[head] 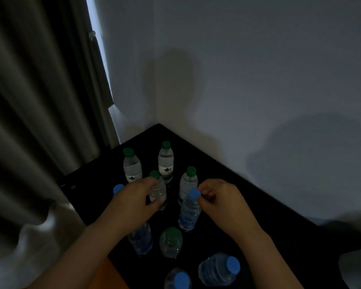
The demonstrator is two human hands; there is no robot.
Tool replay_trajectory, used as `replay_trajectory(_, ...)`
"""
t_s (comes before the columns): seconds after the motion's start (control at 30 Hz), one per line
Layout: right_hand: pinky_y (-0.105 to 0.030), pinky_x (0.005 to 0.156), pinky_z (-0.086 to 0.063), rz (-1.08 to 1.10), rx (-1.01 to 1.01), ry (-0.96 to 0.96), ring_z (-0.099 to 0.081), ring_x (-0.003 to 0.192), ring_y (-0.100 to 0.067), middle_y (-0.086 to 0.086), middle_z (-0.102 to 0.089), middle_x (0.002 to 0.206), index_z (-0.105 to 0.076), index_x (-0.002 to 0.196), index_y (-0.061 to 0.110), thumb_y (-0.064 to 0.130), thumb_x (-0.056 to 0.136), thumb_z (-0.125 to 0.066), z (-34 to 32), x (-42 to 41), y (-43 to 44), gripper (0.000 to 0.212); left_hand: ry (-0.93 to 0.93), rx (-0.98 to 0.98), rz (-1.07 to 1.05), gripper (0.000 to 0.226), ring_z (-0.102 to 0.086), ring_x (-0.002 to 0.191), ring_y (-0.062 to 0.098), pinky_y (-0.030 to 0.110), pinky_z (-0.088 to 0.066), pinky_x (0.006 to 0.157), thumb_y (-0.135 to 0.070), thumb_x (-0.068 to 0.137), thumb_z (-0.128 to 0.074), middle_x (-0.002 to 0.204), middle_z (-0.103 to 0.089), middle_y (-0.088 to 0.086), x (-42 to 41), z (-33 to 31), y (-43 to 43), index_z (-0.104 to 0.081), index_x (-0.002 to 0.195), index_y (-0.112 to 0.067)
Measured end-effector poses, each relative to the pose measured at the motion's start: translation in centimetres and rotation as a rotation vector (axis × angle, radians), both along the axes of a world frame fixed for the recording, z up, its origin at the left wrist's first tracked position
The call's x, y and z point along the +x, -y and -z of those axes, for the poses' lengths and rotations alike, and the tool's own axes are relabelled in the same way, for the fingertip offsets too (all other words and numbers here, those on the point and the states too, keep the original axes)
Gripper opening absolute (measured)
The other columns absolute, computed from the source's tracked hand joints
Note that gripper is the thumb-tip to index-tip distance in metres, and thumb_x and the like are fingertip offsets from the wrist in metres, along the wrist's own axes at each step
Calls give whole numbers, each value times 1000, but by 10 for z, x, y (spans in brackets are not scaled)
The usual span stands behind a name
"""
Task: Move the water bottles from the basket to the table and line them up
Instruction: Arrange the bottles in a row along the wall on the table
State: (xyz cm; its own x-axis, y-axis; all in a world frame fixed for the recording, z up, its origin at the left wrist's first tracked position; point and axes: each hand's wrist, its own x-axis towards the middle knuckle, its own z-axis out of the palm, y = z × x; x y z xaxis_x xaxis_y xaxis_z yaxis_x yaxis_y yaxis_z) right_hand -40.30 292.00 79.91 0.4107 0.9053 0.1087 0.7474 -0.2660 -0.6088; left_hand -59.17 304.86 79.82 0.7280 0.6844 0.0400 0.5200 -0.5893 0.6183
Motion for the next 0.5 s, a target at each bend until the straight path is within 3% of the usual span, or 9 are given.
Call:
replay_trajectory(0.3, -30, 79, -52, 70, -18, 2, -63, 83, -12, 2, -68, 91, -67, 97, 16, 22, 82, -66, -2, -22, -69, 16, -13, 60, 66, 44, -54, 106, 8, 21, -45, 89, -35, 87, -62, 122, -57, -6, -21, -8, -70, -51, 128, -22)
replay_trajectory(0.4, -31, 79, -53, 108, -44, -21, -64, 82, -12, 3, -67, 90, -67, 99, 17, 24, 81, -66, -1, -23, -92, 19, -36, 56, 89, 43, -56, 107, 15, 31, -47, 93, -31, 88, -61, 121, -59, 1, -21, -7, -94, -51, 127, -17)
replay_trajectory(0.5, -33, 76, -53, 102, -46, 45, -63, 79, -14, 0, -67, 84, -67, 98, 15, 21, 81, -68, 1, -19, -119, 18, -83, 67, 97, 43, -56, 106, 18, 31, -47, 90, -29, 88, -60, 120, -58, 4, -16, -3, -122, -51, 128, -15)
